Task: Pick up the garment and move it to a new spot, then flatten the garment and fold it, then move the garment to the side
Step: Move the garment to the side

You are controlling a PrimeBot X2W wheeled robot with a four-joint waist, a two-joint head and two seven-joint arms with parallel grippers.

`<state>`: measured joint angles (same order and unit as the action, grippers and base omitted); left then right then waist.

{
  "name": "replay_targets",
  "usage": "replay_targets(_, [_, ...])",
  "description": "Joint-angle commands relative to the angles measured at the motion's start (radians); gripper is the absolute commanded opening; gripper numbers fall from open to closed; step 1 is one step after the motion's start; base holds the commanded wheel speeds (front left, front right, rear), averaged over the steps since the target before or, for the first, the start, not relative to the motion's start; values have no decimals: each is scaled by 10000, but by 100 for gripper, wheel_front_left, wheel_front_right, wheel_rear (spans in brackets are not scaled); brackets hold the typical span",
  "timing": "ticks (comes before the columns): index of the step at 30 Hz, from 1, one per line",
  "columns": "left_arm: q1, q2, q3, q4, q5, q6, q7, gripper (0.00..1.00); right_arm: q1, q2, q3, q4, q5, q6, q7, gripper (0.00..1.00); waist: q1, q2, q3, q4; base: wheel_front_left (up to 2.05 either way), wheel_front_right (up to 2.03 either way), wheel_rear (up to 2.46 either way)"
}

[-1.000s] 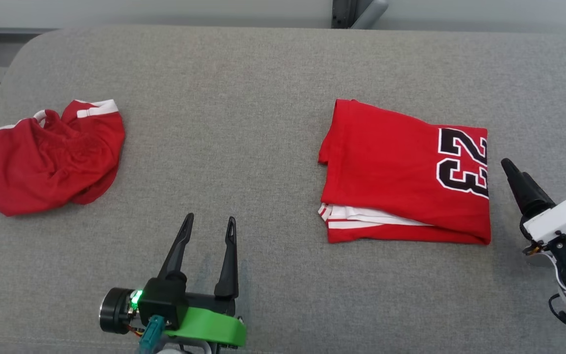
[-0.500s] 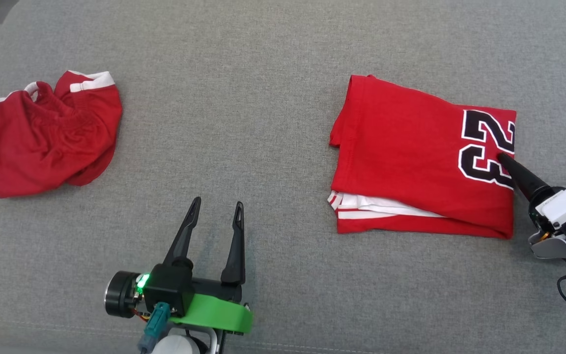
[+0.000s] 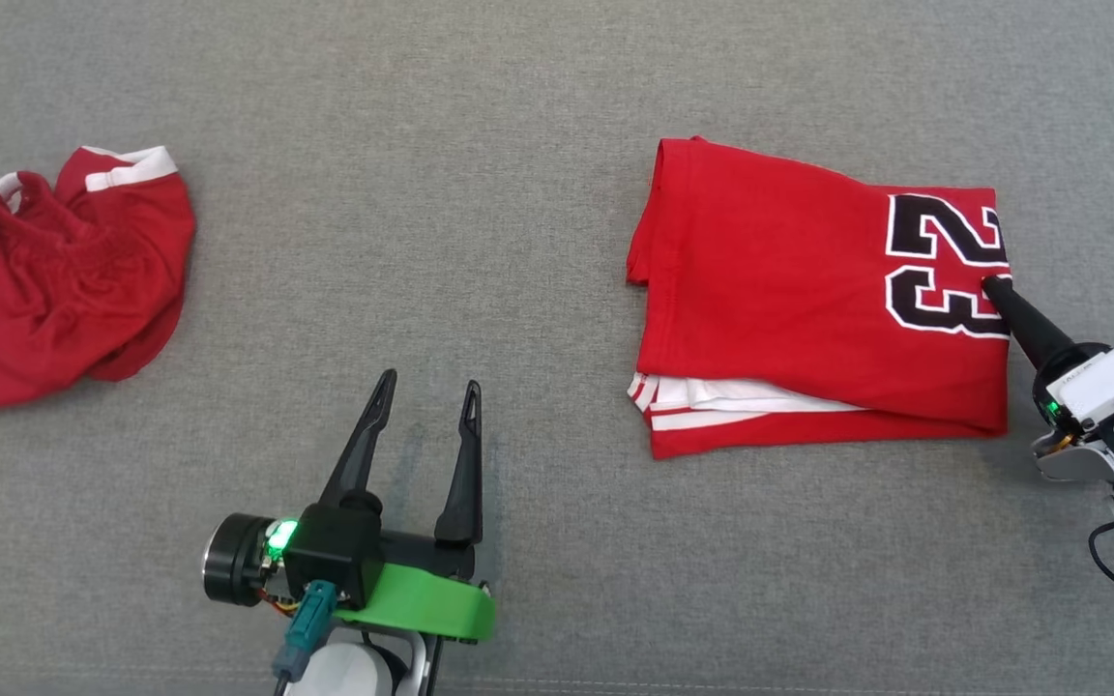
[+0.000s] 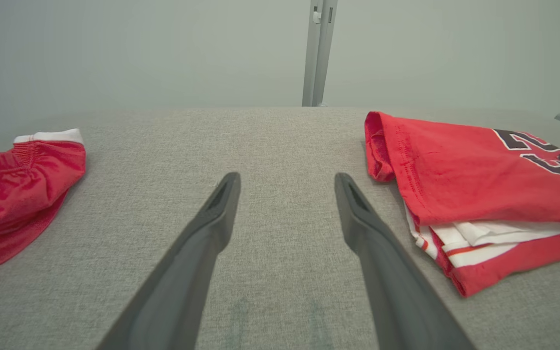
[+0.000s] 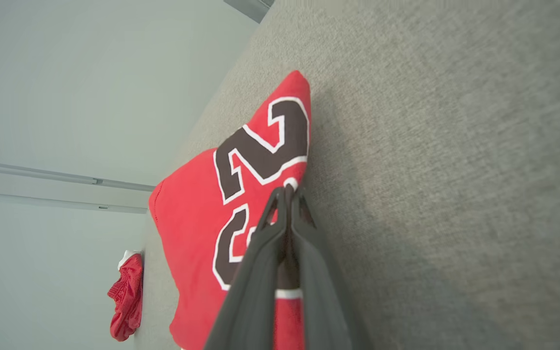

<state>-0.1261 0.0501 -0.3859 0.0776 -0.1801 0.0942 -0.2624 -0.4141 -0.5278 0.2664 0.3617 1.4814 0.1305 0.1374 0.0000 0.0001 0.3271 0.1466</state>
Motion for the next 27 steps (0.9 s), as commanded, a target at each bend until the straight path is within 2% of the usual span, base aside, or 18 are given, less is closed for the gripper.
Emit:
replay_targets(1, [-186, 11, 71, 5, 134, -53, -24, 100, -63, -115, 34, -114, -104, 2, -212, 0, 0, -1, 50, -271, 0, 0, 0])
replay_targets(6, [-285, 11, 223, -35, 368, -177, -24, 100, -135, -154, 256, -424, -185, 2, -679, 0, 0, -1, 168, -980, 0, 0, 0])
replay_targets(18, [-484, 194, 641, -177, 1001, -567, -24, 100, -95, 29, 1315, -991, -207, 3, -1653, 0, 0, -1, 367, -3237, 0, 0, 0])
replay_targets(27, [-553, 334, 611, -195, 1236, -746, -24, 100, -93, -90, 1931, -1113, -90, 3, -2045, 0, 0, -1, 435, -4286, 0, 0, 0])
